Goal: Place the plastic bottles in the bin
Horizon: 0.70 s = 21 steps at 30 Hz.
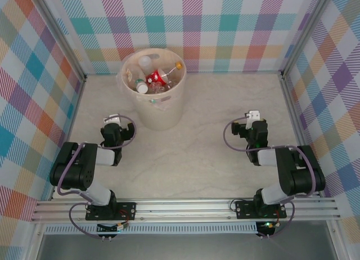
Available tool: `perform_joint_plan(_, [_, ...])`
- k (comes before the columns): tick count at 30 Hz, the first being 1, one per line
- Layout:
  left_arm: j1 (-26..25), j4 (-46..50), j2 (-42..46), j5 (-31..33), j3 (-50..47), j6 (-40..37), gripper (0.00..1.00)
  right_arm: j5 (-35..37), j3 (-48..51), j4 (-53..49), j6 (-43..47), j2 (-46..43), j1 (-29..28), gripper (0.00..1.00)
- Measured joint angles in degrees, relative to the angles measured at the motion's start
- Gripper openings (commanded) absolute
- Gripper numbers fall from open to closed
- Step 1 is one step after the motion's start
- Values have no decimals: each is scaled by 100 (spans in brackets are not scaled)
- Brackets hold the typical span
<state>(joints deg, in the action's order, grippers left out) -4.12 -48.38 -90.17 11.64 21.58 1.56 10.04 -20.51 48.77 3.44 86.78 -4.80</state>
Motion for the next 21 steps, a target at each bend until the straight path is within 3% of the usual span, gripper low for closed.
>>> perform_joint_plan(21, [-111, -2, -2, 225, 9, -120, 100, -522, -195, -190, -411, 118, 297, 99])
